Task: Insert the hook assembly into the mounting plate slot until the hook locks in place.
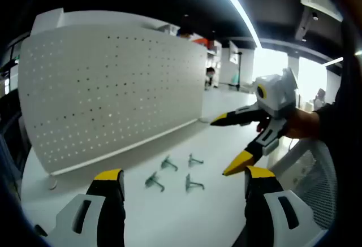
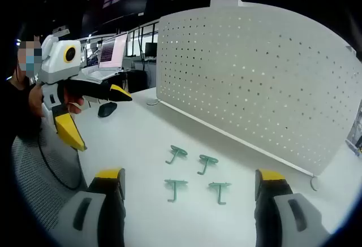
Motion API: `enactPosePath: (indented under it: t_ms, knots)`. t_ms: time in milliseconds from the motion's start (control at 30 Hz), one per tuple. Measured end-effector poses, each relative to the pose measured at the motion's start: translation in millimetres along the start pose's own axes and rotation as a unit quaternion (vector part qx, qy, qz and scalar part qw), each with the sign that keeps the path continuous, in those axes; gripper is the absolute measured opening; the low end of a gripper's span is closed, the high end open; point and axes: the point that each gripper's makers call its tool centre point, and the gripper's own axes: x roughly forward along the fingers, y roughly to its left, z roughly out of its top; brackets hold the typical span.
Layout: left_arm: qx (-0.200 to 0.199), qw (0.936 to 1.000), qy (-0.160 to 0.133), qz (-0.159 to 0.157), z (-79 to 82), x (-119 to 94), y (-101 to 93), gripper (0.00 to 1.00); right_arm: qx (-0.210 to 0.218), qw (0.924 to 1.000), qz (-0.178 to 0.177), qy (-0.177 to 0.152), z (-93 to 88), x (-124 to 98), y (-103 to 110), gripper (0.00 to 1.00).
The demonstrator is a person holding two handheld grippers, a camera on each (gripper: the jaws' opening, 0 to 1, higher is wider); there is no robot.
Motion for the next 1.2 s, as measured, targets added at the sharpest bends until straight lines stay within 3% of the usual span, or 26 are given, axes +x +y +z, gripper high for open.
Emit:
enactPosePath:
  t_ms: [1200]
  knots:
    - [0.0,0.9999,0.013,0.005,-5.5,0.6,3.5,0.87,-0.001,0.9999,0.008,-0.009,3.9,0.7,3.3,0.91]
